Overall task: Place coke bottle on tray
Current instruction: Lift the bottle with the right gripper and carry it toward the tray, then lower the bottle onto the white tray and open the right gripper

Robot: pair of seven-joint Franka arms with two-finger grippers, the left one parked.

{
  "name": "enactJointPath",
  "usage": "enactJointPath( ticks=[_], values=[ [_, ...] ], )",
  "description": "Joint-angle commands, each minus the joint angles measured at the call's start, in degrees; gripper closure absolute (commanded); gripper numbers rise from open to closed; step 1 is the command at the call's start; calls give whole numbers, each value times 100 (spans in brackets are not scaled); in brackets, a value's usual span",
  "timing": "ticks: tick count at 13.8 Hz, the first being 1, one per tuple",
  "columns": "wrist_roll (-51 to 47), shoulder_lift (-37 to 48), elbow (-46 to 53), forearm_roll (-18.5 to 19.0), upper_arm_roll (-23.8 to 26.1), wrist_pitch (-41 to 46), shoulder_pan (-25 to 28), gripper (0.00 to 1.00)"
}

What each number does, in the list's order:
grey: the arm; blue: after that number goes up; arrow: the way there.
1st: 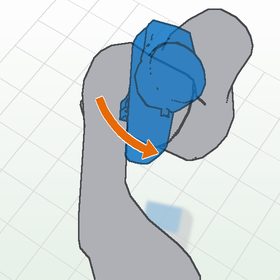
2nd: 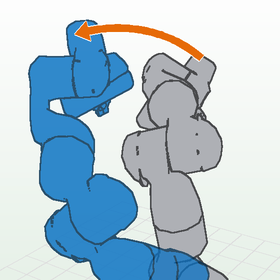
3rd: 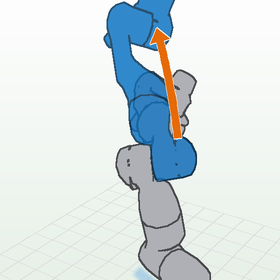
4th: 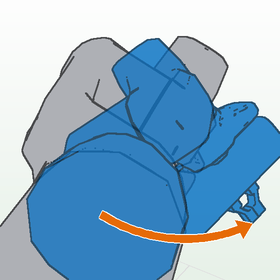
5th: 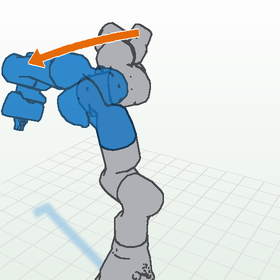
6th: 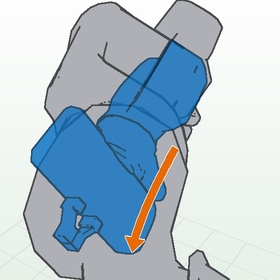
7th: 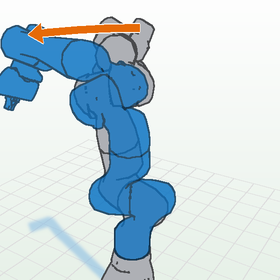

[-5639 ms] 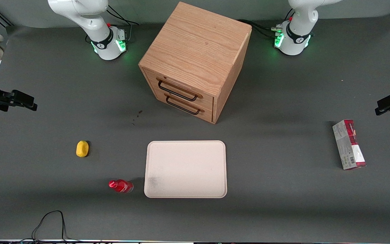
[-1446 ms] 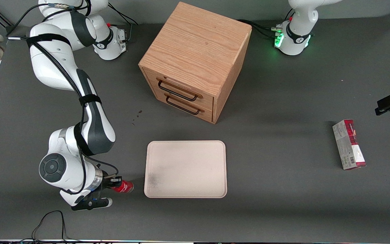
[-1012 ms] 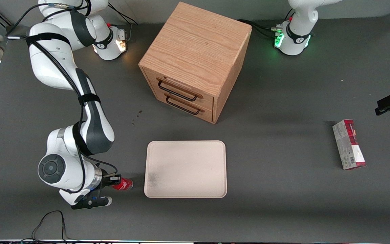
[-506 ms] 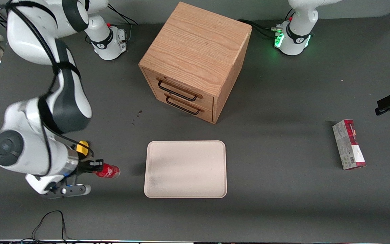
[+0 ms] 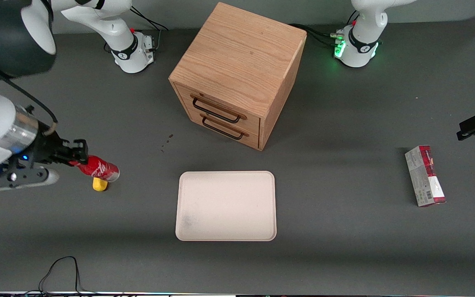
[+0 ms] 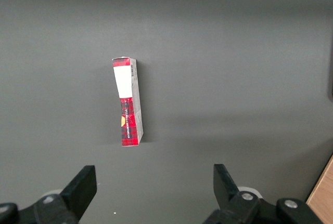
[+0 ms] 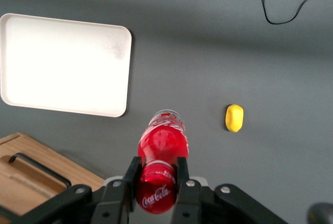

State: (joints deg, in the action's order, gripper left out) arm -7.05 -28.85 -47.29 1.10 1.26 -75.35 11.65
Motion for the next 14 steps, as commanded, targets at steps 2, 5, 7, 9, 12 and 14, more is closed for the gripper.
enactJointPath(
  ticks=[2, 5, 7, 9, 12, 14],
  values=[
    [-148, 64, -105, 92, 225, -233, 327, 100],
    [-385, -58, -105, 101, 226, -602, 775, 100],
    [-630, -155, -105, 101, 225, -761, 996, 100],
    [-771, -296, -105, 101, 217, -849, 1111, 100],
    [-781, -707, -114, 110, 155, -1410, 1093, 100],
    [-772, -1111, -114, 214, 146, -1971, 1067, 100]
  ],
)
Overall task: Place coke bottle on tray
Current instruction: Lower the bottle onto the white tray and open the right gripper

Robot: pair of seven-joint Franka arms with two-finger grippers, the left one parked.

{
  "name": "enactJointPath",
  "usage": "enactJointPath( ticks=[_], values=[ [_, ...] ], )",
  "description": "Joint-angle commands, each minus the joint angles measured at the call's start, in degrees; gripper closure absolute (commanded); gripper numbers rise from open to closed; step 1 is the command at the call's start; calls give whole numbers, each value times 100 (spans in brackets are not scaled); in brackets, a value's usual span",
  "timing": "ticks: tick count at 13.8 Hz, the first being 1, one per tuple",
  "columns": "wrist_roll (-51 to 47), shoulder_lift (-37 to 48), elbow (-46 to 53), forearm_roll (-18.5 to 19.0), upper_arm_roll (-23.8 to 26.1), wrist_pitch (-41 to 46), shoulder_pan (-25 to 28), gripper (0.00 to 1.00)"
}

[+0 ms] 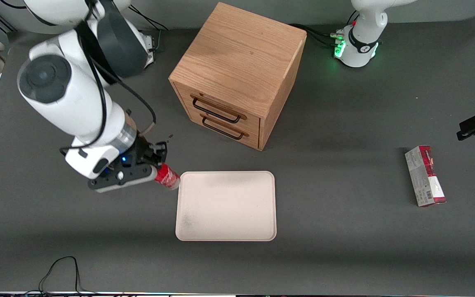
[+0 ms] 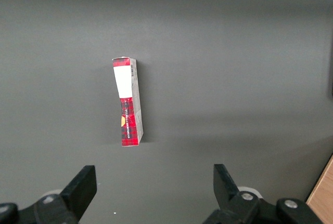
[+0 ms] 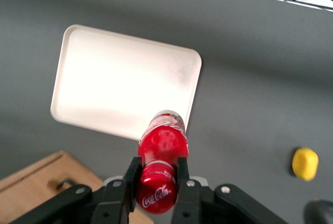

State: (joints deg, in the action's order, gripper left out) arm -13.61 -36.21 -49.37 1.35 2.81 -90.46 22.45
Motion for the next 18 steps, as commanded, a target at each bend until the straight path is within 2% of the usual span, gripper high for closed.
enactJointPath(
  ticks=[1, 4, 9, 18],
  values=[
    [-116, -569, 95, 304, -9, -742, -22, 100],
    [-124, -1036, 86, 322, 0, -1332, -66, 100],
    [-142, -1502, 24, 323, 0, -1816, -92, 100],
    [-151, -1766, -81, 314, 0, -1887, -118, 100]
  ],
)
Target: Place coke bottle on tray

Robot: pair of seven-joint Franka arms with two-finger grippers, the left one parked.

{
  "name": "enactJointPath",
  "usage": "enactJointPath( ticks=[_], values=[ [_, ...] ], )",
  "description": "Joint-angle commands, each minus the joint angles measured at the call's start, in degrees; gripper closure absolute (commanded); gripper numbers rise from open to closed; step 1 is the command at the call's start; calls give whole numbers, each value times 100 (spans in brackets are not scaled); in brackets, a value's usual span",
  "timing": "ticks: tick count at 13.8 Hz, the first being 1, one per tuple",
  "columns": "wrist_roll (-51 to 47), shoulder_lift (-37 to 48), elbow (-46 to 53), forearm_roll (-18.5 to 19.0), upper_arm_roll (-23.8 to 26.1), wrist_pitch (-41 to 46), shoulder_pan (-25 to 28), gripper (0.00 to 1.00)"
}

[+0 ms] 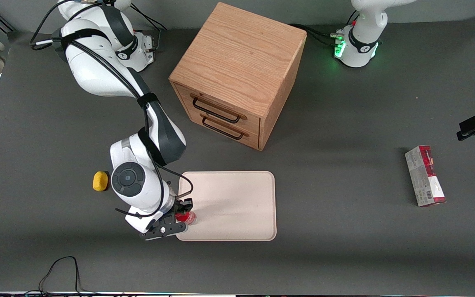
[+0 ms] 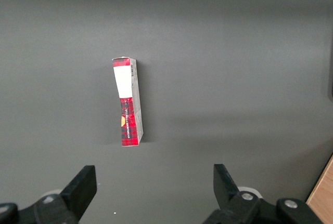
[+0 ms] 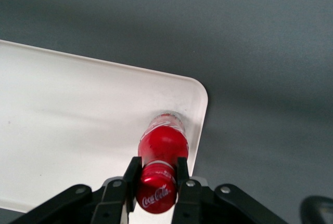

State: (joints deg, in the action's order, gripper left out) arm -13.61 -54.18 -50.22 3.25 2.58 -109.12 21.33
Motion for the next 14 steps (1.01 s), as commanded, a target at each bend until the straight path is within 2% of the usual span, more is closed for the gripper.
enactJointPath(
  ticks=[1, 2, 3, 4, 7, 12, 14],
  values=[
    [-160, 30, -14, 123, 23, -22, 3, 100],
    [-168, 30, -23, 123, 23, -22, 3, 100],
    [-168, 30, -32, 123, 23, -22, 3, 90],
    [-168, 30, -32, 123, 23, -22, 3, 76],
    [-177, 30, -32, 97, 23, -22, -24, 0],
    [-423, 275, -32, 105, 14, 171, -15, 0],
    [-624, 548, -32, 97, 14, 697, -24, 0]
  ],
)
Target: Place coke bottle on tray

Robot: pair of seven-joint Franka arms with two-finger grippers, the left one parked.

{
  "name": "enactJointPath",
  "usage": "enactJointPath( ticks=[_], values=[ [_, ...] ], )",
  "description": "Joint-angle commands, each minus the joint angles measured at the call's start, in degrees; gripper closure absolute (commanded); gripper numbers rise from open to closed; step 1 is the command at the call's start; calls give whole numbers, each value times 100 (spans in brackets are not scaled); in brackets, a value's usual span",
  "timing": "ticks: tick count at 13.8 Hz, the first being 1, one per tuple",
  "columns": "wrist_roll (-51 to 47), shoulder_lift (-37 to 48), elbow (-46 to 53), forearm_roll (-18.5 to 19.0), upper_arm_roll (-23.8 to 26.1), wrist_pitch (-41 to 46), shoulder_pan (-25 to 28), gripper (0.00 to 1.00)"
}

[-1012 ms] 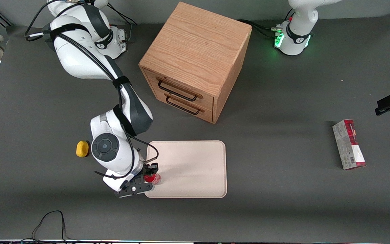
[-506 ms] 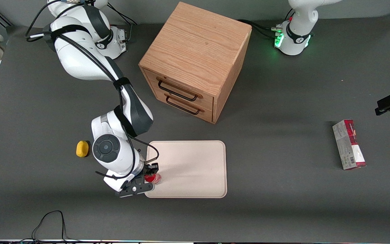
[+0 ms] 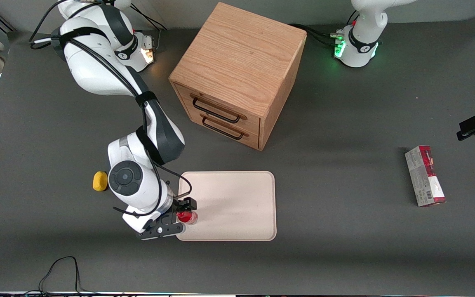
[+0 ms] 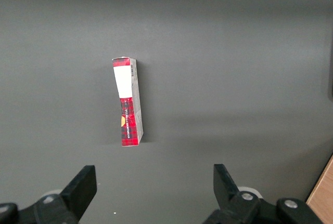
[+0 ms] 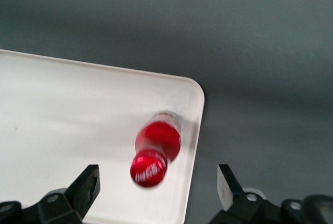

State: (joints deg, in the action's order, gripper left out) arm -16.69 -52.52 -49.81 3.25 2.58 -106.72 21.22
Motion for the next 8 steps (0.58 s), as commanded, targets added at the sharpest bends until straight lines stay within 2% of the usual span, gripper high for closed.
enactJointPath(
  ticks=[1, 8],
  values=[
    [-413, 557, -72, 96, 14, 694, -4, 0],
    [-414, 1883, -299, 184, -55, 2672, -91, 0]
  ],
)
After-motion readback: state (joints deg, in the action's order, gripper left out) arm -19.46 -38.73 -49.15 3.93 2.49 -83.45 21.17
